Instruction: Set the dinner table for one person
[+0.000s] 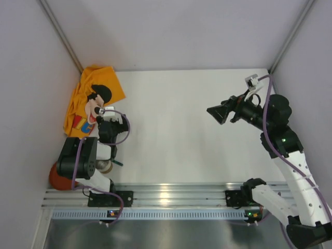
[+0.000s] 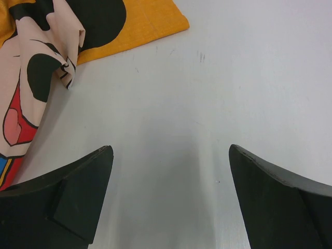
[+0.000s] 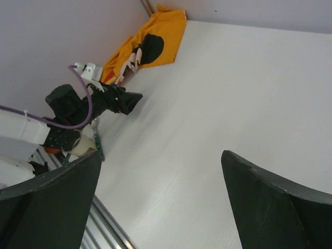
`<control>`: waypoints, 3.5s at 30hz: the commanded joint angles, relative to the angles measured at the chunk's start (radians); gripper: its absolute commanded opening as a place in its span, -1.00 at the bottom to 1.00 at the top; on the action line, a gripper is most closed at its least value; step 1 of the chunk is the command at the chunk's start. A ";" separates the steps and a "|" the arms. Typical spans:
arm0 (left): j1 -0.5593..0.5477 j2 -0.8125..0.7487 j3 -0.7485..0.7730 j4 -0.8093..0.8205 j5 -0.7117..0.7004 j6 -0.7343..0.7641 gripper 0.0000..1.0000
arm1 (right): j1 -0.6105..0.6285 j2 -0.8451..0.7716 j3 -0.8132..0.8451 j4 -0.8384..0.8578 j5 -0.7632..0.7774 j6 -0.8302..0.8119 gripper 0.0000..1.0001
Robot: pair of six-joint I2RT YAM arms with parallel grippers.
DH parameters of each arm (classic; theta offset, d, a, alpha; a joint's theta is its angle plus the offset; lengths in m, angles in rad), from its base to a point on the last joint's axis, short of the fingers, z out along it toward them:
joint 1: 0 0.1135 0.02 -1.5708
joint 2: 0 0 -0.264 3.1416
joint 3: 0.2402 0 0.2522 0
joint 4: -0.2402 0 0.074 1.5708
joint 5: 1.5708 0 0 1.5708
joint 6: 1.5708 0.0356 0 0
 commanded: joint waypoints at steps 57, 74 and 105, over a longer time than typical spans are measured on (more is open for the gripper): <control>0.028 0.107 1.278 -1.436 0.244 -0.571 0.97 | 0.012 -0.312 0.072 -0.267 0.160 -0.029 0.99; -0.110 0.596 1.654 -1.875 -0.398 -0.287 0.93 | 0.012 -0.220 -0.006 -0.260 0.210 0.009 0.99; -0.022 0.932 1.815 -1.785 -0.333 -0.262 0.80 | 0.013 0.018 -0.058 -0.112 0.217 0.052 0.99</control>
